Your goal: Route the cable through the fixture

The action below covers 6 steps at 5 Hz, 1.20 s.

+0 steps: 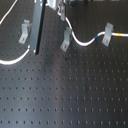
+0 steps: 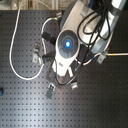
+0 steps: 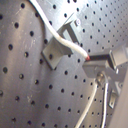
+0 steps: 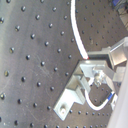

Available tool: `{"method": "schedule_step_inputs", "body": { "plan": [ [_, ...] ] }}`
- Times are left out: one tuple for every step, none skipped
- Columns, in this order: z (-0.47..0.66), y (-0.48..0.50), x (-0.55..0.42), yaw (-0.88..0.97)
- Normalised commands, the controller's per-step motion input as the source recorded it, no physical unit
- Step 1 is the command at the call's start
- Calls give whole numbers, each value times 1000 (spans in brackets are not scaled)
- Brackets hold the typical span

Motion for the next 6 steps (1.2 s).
{"method": "schedule_step_inputs", "body": {
  "plan": [
    [-505, 158, 179, -71],
    [-96, 198, 105, 409],
    [264, 97, 21, 129],
    [291, 9, 3, 0],
    [499, 61, -36, 0],
    [405, 96, -83, 0]
  ]
}}
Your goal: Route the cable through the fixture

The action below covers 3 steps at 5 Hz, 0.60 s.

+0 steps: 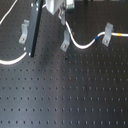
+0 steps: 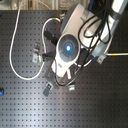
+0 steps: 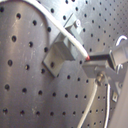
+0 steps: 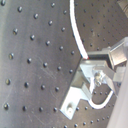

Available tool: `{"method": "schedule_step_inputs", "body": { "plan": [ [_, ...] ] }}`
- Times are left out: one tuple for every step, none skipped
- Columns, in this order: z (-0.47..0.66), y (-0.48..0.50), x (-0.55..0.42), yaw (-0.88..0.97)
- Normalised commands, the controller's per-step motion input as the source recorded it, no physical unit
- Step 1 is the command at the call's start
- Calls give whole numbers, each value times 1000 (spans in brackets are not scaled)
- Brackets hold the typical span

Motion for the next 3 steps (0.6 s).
{"method": "schedule_step_inputs", "body": {
  "plan": [
    [382, 111, -116, 0],
    [182, 162, -275, 114],
    [305, 111, -126, 66]
  ]
}}
